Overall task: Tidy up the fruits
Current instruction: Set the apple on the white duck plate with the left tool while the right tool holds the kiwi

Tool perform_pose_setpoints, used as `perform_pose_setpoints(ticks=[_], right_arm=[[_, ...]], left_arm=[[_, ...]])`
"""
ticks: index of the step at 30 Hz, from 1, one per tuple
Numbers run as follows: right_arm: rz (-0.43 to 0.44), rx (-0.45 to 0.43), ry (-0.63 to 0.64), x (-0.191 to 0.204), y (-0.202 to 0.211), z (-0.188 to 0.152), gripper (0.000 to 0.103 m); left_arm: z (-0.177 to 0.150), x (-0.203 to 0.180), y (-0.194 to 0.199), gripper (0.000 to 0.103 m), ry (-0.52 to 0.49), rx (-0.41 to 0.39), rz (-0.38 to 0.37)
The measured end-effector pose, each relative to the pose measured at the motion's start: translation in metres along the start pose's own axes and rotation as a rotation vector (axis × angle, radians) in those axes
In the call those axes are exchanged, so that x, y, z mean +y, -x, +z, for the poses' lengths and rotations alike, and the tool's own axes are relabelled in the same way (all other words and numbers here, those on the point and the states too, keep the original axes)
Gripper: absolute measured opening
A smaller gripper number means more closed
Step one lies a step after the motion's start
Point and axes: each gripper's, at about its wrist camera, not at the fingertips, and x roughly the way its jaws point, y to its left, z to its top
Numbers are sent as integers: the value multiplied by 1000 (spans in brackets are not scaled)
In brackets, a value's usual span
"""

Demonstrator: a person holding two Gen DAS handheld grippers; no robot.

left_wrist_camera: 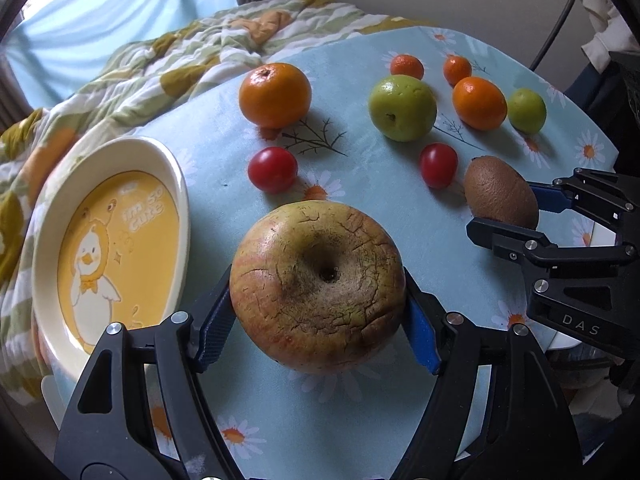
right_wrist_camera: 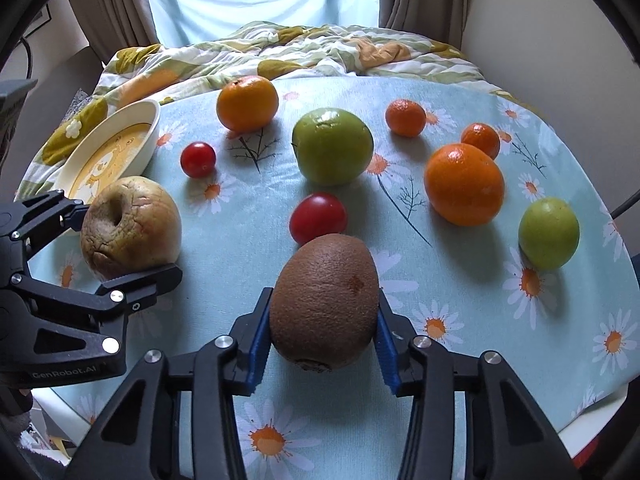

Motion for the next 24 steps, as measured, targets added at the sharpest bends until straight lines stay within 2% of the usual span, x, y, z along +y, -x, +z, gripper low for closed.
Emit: perform_pose_setpoints(ticks=[12,24], right_arm=[[29,-61,71,16,32,36,42],[83,-113,152,67,31,87,42]], left_arm=[[6,34,48,80,140,-88,38],[11,111,60,80,224,-123,113]])
